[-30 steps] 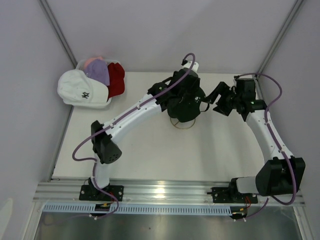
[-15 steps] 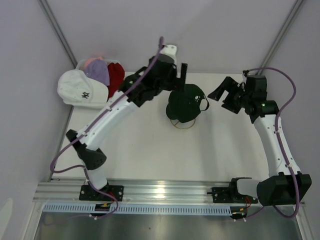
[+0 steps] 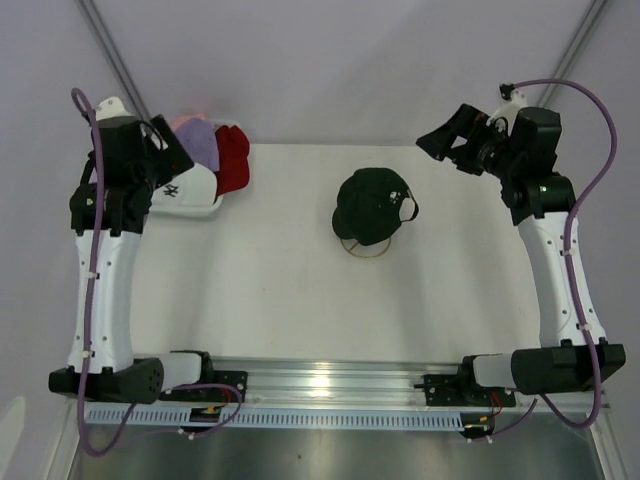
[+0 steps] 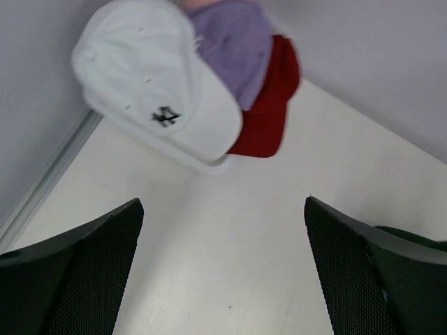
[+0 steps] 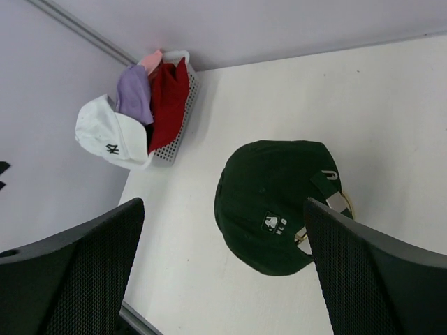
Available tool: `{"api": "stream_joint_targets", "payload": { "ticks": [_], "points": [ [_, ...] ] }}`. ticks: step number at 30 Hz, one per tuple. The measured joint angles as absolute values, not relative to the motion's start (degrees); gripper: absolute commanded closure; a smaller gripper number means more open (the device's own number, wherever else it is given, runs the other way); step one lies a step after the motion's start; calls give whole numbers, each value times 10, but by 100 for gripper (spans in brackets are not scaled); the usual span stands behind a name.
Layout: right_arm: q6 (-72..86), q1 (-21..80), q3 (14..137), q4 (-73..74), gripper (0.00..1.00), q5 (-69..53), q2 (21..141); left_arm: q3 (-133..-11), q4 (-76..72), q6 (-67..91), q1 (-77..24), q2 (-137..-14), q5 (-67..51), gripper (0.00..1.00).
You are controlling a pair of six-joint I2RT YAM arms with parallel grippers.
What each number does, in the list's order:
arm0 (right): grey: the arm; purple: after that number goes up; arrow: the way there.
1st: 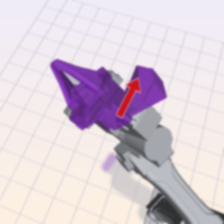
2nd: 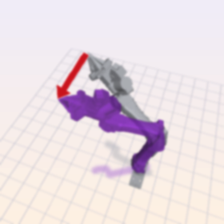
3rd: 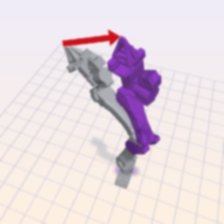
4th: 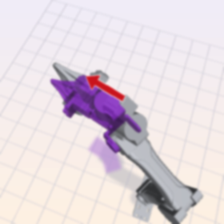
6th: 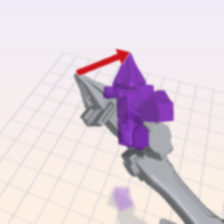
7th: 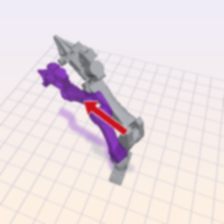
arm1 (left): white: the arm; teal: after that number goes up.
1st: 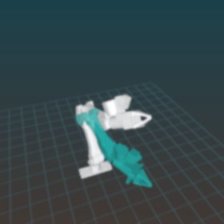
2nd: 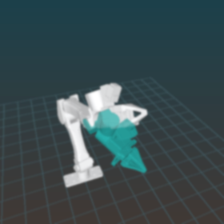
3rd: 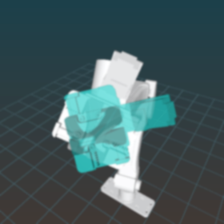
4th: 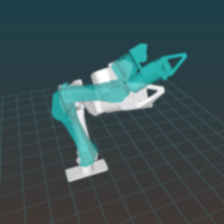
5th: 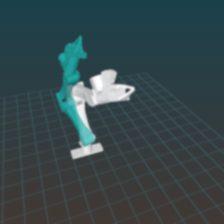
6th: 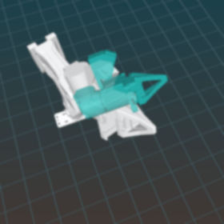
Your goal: Stack the hats
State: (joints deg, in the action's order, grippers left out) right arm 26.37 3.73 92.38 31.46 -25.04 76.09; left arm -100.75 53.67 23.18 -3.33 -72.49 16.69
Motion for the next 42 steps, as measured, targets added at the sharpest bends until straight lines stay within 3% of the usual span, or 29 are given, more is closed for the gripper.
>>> {"api": "stream_joint_targets", "payload": {
  "ticks": [4, 8, 20, 28, 36, 42],
  "points": [
    [262, 42, 912, 288, 0, -289, 783, -929, 536, 255, 53, -730, 165, 0],
    [234, 79, 911, 284, 0, -300, 808, -909, 533, 263, 74, -768, 157, 2],
    [217, 180, 1012, 255, 2, -326, 919, -972, 517, 297, -36, -936, 207, 1],
    [224, 282, 1188, 250, 6, -335, 1049, -967, 497, 300, -35, -924, 201, 6],
    [245, 335, 1233, 254, 13, -333, 1150, -933, 472, 291, -47, -914, 205, 8],
    [248, 358, 1227, 287, 7, -291, 1149, -954, 479, 251, -56, -934, 237, 10]
  ]
}}
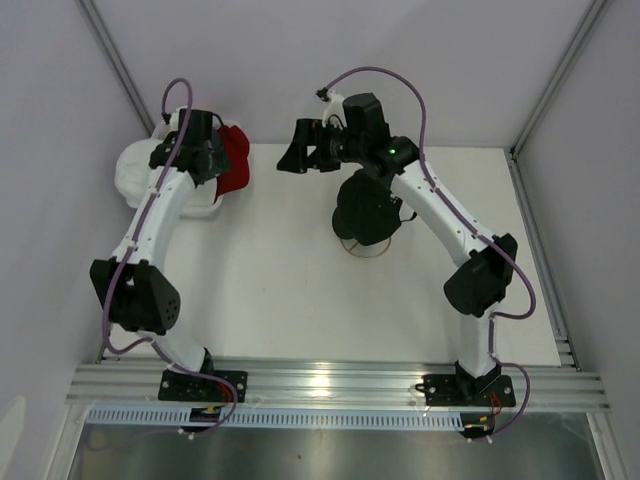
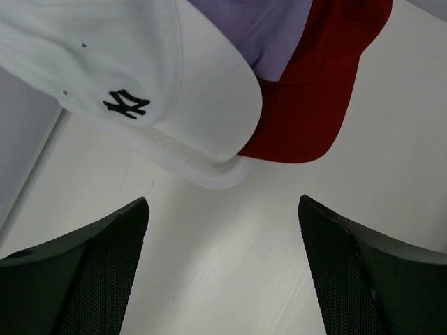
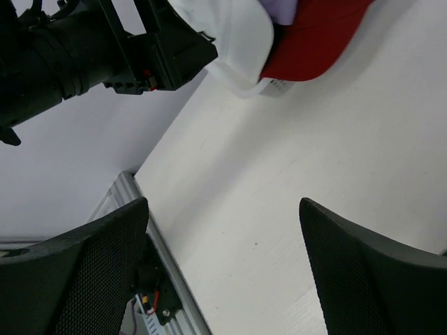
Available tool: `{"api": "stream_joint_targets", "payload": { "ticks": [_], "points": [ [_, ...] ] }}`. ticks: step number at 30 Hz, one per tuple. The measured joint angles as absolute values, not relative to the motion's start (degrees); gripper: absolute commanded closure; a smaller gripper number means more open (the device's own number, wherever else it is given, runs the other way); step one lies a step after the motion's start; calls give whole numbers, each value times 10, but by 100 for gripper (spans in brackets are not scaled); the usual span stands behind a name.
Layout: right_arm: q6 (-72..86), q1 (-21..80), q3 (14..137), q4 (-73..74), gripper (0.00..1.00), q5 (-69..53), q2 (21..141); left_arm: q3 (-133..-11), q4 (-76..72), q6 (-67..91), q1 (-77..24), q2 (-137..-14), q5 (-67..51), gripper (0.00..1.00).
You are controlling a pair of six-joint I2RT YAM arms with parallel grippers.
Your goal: Stack the hats
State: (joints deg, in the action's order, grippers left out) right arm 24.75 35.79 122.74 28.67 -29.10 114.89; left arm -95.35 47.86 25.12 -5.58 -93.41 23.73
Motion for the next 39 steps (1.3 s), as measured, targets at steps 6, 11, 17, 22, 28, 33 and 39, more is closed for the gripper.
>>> {"api": "stream_joint_targets", "payload": {
  "ticks": [6, 11, 17, 22, 28, 33, 39],
  "points": [
    [233, 329, 1160, 328, 3, -207, 1034, -996, 465, 203, -89, -1030, 310, 17],
    [240, 207, 1062, 324, 1, -202, 883, -1032, 475, 174, -91, -1120, 352, 17],
    [232, 111, 1002, 328, 0, -193, 780, -1121, 483, 154, -92, -1191, 414, 22],
    [222, 114, 963, 333, 0, -191, 764, -1155, 481, 139, -95, -1216, 461, 26],
    [220, 112, 940, 350, 0, -187, 781, -1153, 482, 130, -97, -1246, 484, 27],
    [218, 111, 938, 350, 0, -187, 787, -1151, 481, 117, -97, -1265, 483, 37],
    [219, 111, 931, 347, 0, -190, 787, -1145, 473, 104, -97, -1267, 496, 56]
  ]
}}
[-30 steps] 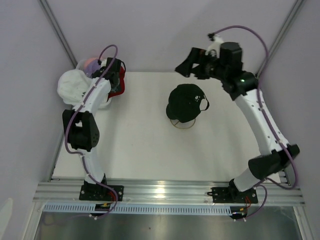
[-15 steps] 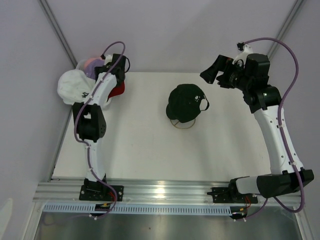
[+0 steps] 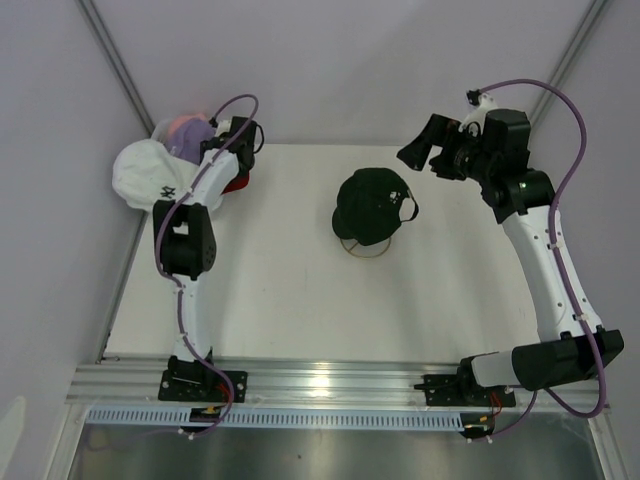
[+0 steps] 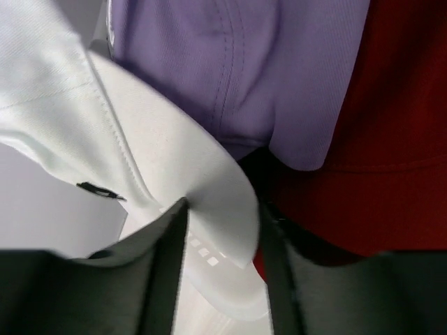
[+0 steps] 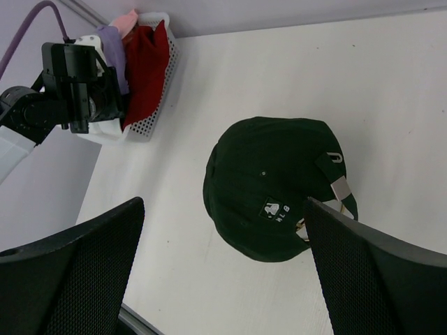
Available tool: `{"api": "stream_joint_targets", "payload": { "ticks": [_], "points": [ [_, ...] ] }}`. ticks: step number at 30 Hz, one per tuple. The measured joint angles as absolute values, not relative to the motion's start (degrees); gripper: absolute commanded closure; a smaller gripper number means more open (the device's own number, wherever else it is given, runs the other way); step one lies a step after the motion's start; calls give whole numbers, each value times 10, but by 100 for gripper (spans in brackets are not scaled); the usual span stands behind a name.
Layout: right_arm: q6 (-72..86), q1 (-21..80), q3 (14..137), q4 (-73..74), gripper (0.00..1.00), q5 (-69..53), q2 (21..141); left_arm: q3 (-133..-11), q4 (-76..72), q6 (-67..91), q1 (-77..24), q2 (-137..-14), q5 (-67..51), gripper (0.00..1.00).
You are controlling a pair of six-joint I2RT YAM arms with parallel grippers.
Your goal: Stack the hats
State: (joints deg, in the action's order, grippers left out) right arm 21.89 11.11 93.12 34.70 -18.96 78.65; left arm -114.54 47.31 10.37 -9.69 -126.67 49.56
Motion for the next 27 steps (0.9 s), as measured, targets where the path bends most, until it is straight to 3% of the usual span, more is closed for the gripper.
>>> {"api": "stream_joint_targets", "payload": {
  "ticks": [4, 5, 6, 14, 27],
  "points": [
    [220, 111, 927, 345, 0, -193, 787, -1121, 463, 96, -98, -1267, 516, 81],
    [220, 111, 926, 345, 1, -194, 787, -1115, 462, 94, -99, -1267, 525, 94],
    [220, 111, 926, 344, 0, -194, 787, -1110, 460, 89, -100, -1266, 535, 99],
    [229, 110, 907, 331, 0, -205, 786, -1064, 460, 82, -101, -1204, 538, 99],
    [260, 110, 864, 299, 0, -227, 769, -1054, 479, -34, -150, -946, 479, 99]
  ]
}}
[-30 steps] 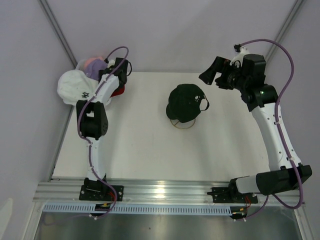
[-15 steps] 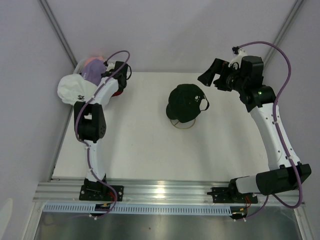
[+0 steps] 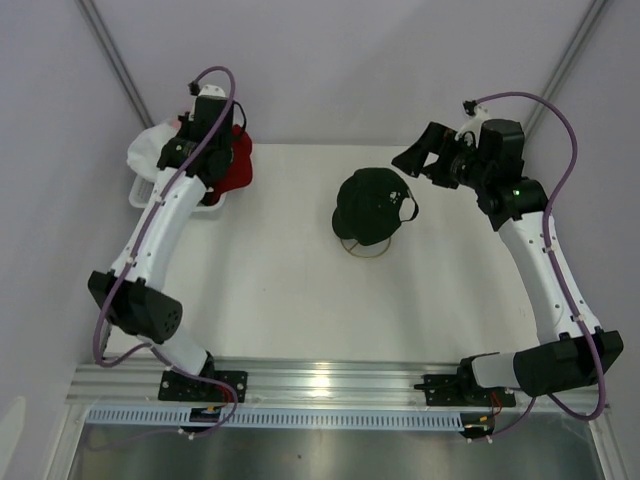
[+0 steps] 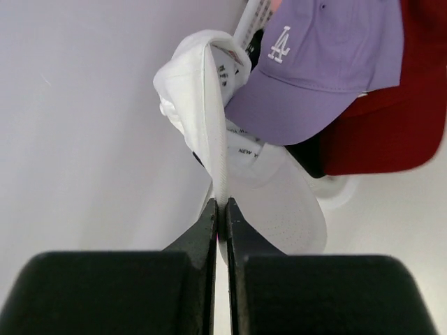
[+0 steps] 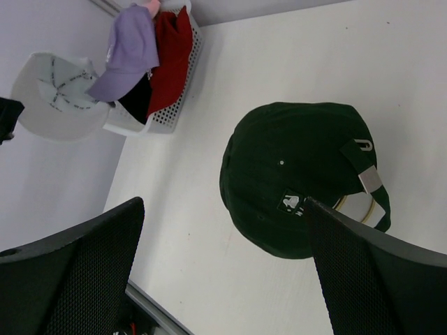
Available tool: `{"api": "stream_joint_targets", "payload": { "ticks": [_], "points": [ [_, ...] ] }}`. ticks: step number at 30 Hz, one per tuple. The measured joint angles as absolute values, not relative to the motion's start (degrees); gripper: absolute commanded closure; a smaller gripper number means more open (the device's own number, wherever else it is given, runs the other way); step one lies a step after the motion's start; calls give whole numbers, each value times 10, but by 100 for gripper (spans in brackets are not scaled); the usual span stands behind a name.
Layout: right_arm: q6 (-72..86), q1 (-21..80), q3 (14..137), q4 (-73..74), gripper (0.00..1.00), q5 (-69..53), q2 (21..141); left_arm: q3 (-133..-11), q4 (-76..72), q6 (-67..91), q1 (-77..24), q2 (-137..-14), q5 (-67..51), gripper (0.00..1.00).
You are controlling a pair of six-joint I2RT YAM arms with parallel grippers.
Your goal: Stack the hats
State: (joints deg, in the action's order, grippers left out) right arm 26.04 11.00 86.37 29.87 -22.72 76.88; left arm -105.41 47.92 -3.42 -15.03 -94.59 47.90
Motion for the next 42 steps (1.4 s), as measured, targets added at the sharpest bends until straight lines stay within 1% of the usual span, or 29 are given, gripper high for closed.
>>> {"api": "stream_joint_targets", "payload": {
  "ticks": [4, 8, 14, 17, 19, 22, 26, 30, 36, 42],
  "points": [
    [272, 109, 867, 289, 0, -233, 769, -1025, 465, -86, -217, -887, 494, 99],
    [290, 106, 882, 282, 1, -248, 771, -919, 406, -180, -280, -827, 506, 99],
    [322, 106, 931, 266, 0, -289, 797, -835, 346, -277, -381, -811, 507, 99],
    [343, 108, 961, 254, 2, -320, 822, -796, 305, -330, -429, -789, 511, 99],
    [353, 119, 973, 249, 1, -324, 836, -771, 256, -379, -468, -770, 524, 99],
    [363, 169, 976, 250, 1, -318, 850, -733, 165, -452, -518, -744, 534, 99],
    [399, 233, 965, 237, 3, -323, 865, -667, -12, -583, -579, -718, 543, 99],
    [447, 258, 947, 214, 2, -323, 876, -590, -180, -716, -626, -700, 543, 99],
    [523, 292, 924, 173, 1, -296, 879, -566, -349, -851, -648, -705, 539, 99],
    [577, 329, 882, 148, 2, -261, 878, -566, -440, -917, -659, -722, 533, 99]
  ]
}}
